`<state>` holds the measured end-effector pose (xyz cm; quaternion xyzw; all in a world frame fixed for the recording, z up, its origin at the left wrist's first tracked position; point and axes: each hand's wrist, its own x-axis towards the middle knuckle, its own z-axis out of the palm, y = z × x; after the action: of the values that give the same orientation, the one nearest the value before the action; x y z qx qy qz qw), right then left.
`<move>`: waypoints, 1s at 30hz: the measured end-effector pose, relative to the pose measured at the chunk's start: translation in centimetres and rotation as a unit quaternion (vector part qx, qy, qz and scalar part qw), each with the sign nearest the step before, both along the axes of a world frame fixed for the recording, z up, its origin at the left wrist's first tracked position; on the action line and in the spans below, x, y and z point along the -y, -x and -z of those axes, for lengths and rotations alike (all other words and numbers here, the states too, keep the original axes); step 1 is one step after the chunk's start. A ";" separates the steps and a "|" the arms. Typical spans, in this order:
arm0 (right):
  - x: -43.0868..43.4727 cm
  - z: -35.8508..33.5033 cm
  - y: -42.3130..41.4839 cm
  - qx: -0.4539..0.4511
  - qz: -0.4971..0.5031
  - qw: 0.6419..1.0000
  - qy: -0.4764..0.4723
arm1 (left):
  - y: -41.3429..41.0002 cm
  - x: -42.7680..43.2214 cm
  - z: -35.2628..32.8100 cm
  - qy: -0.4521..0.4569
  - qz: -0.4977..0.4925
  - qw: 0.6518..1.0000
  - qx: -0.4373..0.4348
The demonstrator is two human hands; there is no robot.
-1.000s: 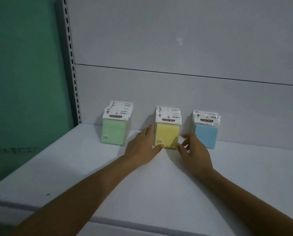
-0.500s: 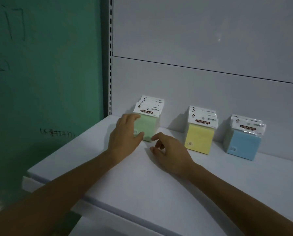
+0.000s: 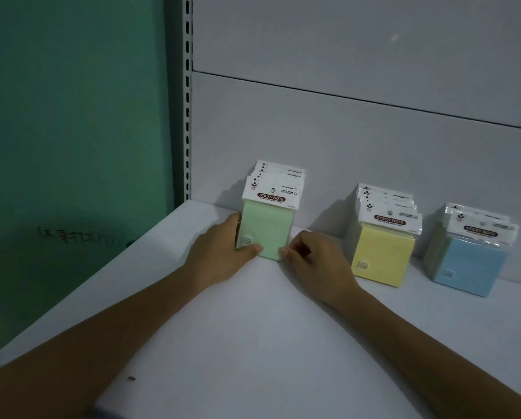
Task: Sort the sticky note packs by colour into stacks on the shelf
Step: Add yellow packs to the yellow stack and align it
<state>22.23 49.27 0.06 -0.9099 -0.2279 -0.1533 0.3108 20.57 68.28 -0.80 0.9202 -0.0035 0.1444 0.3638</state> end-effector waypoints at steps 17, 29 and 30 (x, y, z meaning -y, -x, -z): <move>1.6 -0.8 1.8 0.015 -0.037 0.999 0.002 | 2.9 2.5 -2.0 -0.206 -0.044 0.932 0.294; 25.4 -0.5 4.0 -0.046 0.056 0.997 -0.009 | 3.4 30.4 -0.7 0.074 0.151 0.974 0.154; 26.9 -0.6 3.3 -0.048 0.080 0.995 -0.036 | 2.6 32.2 -0.7 0.092 0.137 0.979 0.121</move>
<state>18.96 22.34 0.67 -0.9197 -0.1337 -0.1418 0.3409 17.93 36.05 -0.06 0.8494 -0.1604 0.2026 0.4602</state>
